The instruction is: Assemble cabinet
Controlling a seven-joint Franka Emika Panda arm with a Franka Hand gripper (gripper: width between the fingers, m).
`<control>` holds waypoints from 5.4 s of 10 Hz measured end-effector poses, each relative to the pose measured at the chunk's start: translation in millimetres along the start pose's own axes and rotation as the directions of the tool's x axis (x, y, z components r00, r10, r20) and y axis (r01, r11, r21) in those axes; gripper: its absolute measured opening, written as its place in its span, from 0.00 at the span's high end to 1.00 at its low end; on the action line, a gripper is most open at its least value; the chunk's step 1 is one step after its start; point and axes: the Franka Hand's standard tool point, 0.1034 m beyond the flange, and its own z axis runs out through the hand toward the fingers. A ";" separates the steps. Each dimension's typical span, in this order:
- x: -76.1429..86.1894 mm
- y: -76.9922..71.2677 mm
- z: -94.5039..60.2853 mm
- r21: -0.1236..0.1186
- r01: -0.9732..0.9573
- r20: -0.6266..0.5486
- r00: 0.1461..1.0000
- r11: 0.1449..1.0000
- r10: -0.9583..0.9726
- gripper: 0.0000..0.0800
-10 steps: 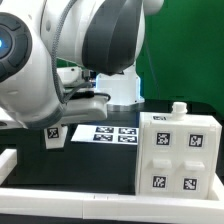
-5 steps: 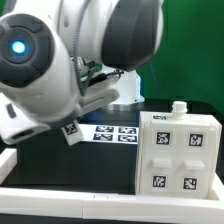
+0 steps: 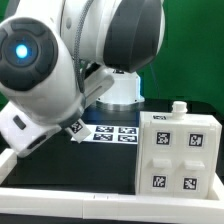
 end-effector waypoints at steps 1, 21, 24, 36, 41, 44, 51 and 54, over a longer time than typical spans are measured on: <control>5.5 -1.2 -0.6 0.007 0.054 0.007 0.999 0.999 -0.054 0.64; -13.0 5.5 -12.1 -0.117 0.172 -0.013 0.985 0.978 -0.174 0.00; -35.3 1.7 -1.0 -0.049 -0.259 -0.043 0.965 0.965 0.257 0.00; -19.4 1.8 -0.4 0.029 -0.657 0.016 0.754 0.754 0.656 0.00; 14.9 5.5 -1.5 0.052 -0.774 -0.048 0.630 0.631 0.776 0.00; 16.1 5.9 -0.3 0.051 -0.775 -0.046 0.628 0.630 0.777 0.00; 54.0 16.0 20.1 0.077 -0.823 -0.120 0.553 0.563 0.824 0.00; 53.3 20.2 24.7 0.080 -0.827 -0.117 0.546 0.556 0.829 0.00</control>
Offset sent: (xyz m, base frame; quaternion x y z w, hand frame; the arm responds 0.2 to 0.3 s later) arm -0.0022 0.0050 0.0039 0.0263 0.0184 -0.1052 0.9939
